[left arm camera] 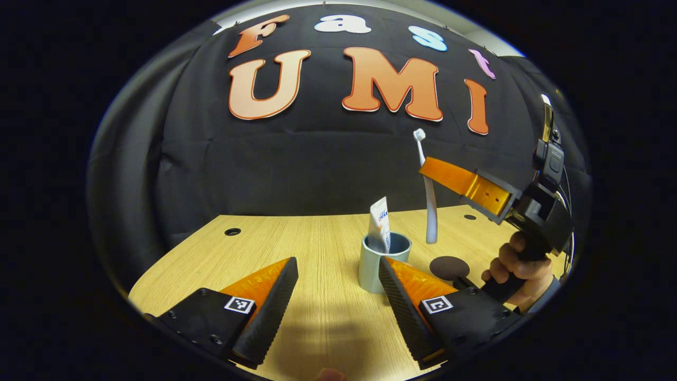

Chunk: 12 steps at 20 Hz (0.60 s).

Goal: Put the toothbrush and toothpaste on the desktop into the cup, then pick up the cup and place it on the coaster on the desktop.

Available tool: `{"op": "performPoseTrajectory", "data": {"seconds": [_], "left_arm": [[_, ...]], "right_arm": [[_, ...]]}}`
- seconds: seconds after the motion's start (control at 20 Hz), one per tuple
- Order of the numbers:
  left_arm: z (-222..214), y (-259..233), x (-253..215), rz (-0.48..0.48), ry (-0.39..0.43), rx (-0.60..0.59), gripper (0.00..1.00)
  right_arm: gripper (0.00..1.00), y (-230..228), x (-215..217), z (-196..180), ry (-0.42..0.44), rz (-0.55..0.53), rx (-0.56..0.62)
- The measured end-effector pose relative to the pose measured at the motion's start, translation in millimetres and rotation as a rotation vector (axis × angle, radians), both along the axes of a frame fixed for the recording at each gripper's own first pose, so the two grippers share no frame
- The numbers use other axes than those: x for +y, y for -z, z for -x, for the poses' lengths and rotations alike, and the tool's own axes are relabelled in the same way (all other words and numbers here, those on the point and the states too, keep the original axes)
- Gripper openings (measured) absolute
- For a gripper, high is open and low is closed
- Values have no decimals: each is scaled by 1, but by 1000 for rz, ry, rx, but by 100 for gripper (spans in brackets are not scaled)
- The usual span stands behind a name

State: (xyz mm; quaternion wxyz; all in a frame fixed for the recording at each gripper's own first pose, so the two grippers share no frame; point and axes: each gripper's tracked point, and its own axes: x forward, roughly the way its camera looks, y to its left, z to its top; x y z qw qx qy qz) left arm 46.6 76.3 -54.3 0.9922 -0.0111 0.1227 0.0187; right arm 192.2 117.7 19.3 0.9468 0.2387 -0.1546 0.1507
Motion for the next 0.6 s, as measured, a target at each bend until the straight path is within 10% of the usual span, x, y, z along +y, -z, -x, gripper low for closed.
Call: {"op": "performPoseTrajectory", "data": {"seconds": [0.6], "left_arm": [[0,12,8,50,-36,8,99]], "right_arm": [[7,48,19,-42,8,-6,72]]}}
